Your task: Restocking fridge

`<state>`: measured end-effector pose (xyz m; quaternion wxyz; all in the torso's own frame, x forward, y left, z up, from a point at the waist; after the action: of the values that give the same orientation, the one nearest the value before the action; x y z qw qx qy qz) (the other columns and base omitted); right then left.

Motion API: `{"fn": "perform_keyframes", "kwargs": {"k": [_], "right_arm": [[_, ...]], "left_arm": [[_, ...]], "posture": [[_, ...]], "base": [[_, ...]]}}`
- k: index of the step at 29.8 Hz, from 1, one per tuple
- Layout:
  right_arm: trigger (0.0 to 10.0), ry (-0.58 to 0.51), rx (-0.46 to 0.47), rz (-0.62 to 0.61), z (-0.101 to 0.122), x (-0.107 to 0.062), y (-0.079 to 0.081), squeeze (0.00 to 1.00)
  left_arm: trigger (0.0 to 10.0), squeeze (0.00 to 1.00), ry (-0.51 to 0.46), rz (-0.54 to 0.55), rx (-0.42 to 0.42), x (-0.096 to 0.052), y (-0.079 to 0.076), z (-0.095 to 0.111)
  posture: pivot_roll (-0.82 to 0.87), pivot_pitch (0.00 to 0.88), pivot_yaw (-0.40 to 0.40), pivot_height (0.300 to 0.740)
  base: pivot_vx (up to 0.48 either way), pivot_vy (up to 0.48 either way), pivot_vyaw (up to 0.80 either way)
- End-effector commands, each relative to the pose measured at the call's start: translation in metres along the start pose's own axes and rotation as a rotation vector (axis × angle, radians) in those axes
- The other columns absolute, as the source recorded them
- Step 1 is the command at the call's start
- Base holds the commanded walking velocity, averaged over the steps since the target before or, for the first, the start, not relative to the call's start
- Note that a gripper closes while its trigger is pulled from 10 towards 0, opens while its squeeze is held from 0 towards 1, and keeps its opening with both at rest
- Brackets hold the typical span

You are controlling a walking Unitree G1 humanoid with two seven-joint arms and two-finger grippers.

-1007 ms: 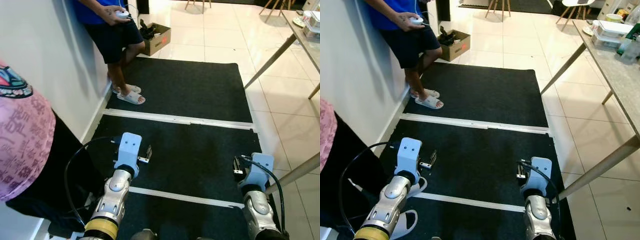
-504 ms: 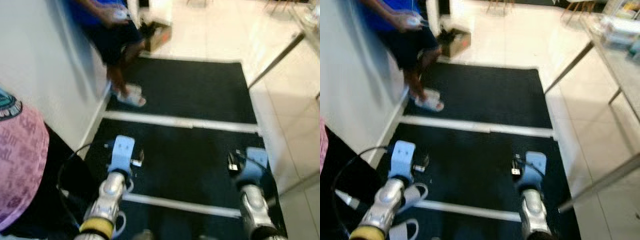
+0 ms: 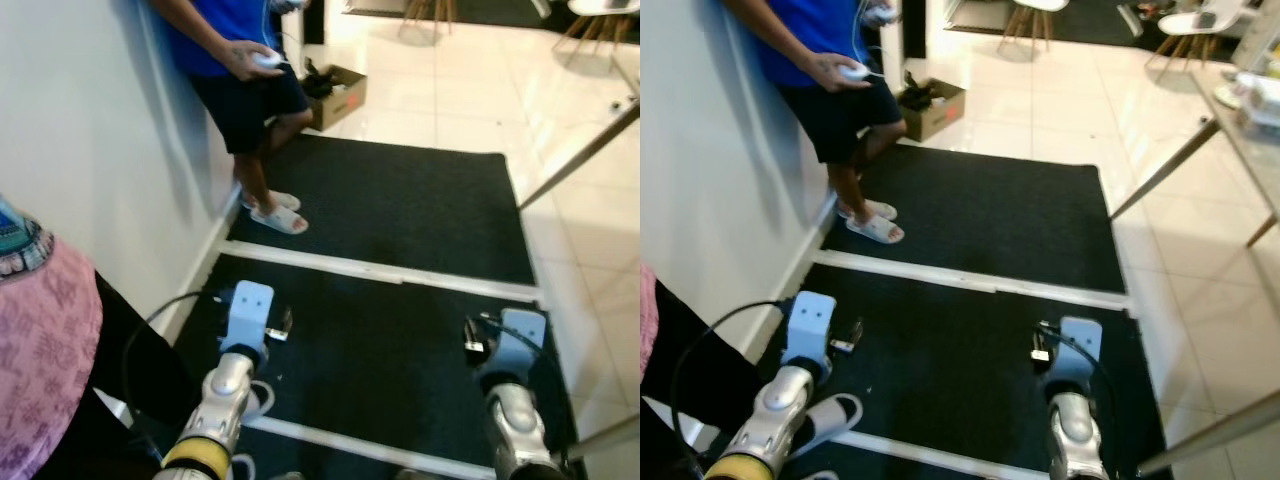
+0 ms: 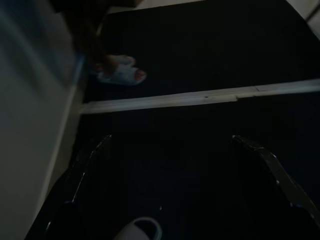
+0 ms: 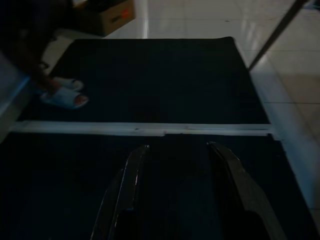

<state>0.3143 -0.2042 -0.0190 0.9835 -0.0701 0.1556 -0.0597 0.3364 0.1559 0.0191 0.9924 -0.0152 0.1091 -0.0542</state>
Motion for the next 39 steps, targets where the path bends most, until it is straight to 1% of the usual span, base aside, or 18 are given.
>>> {"fn": "perform_keyframes", "kwargs": {"k": [1, 16, 39], "right_arm": [[10.0, 0.035, 0.012, -0.032, -0.0096, -0.0032, -0.0111, 0.0], [10.0, 0.037, 0.007, -0.031, -0.0086, -0.002, -0.012, 0.0], [10.0, 0.037, 0.009, -0.035, -0.0083, -0.0017, -0.0125, 0.0]], "left_arm": [[10.0, 0.0, 0.005, -0.017, 0.004, 0.0006, -0.0044, -0.0018], [10.0, 0.0, -0.004, -0.017, 0.005, 0.0014, -0.0042, -0.0014], [10.0, 0.0, -0.02, -0.022, 0.01, 0.0018, -0.0056, 0.0017]], "posture": [[-0.01, 0.083, -0.025, 0.74], [-0.01, 0.08, -0.028, 0.74], [0.0, 0.081, -0.027, 0.74]], "base": [[0.424, 0.0, -0.71], [0.423, 0.0, -0.65], [0.422, 0.0, 0.0]]}}
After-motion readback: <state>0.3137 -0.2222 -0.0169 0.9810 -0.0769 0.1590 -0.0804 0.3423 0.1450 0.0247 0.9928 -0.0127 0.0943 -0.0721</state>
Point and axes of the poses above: a point about 5 cm out from each wrist's last joint towards the gripper, its own x axis pointing out of the wrist towards the gripper, its own z axis along the axis of the wrist's last joint, y = z × x, the point moved 5 cm from there along x, pointing out of the wrist towards the gripper, and after that the axes turned 12 degrees about -x, right-handed, at the moved point
